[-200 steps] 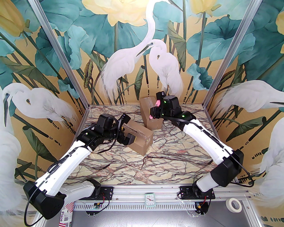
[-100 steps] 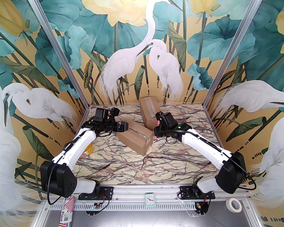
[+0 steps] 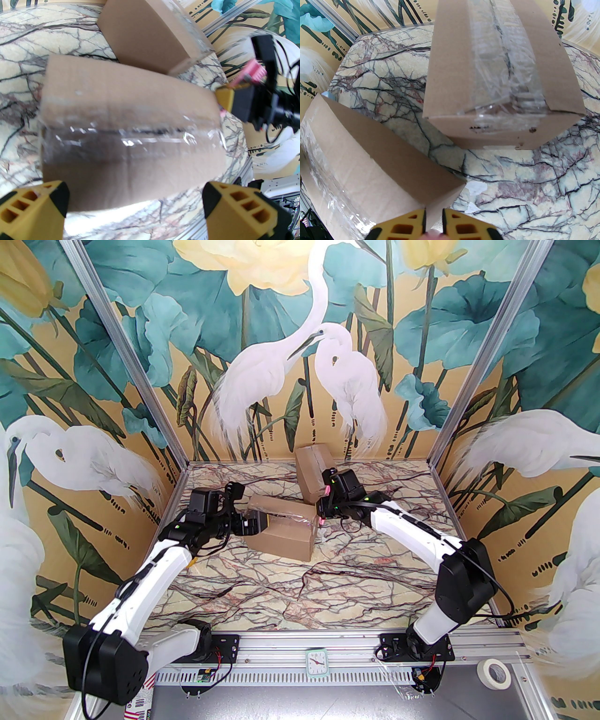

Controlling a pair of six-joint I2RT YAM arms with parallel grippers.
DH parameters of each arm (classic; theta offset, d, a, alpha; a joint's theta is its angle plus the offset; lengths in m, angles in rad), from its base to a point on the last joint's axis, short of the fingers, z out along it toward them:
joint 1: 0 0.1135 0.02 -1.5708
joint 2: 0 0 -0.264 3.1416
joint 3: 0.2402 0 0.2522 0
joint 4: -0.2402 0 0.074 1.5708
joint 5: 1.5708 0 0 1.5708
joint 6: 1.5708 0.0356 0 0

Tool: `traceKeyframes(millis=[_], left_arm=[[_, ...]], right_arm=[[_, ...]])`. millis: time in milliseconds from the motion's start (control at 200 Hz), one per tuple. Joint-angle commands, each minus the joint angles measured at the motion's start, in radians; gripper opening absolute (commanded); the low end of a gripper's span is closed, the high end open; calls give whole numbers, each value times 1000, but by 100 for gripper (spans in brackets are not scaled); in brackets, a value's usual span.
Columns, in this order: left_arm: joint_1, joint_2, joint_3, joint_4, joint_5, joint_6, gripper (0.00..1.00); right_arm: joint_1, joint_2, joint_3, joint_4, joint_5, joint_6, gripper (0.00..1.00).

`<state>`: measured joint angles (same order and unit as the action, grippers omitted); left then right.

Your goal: Unpack the express box

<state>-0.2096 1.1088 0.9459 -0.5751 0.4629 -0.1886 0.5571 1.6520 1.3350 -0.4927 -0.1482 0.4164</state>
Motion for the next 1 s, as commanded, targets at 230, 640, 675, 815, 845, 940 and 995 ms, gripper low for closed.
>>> traceKeyframes(millis=[230,640,675,815,845,940,995], left_arm=[[-167,-95,47,-14,-206,454,99],[-415,75,82,48,-272,1072,99],[-423,94,81,64,-278,1093,100],[-439,149,90,110,-285,1139,100],[-440,156,90,122,-285,1143,100],[-442,170,90,150,-280,1147,100],[-443,175,92,158,-276,1146,100]], right_arm=[[-59,-199,-197,209,22,287,0],[-58,-345,-421,527,82,543,0],[-57,-343,-435,561,79,557,0],[-54,-322,-462,638,70,605,0],[-53,-318,-467,653,67,614,0],[-51,-299,-470,665,64,631,0],[-48,-289,-474,679,62,638,0]])
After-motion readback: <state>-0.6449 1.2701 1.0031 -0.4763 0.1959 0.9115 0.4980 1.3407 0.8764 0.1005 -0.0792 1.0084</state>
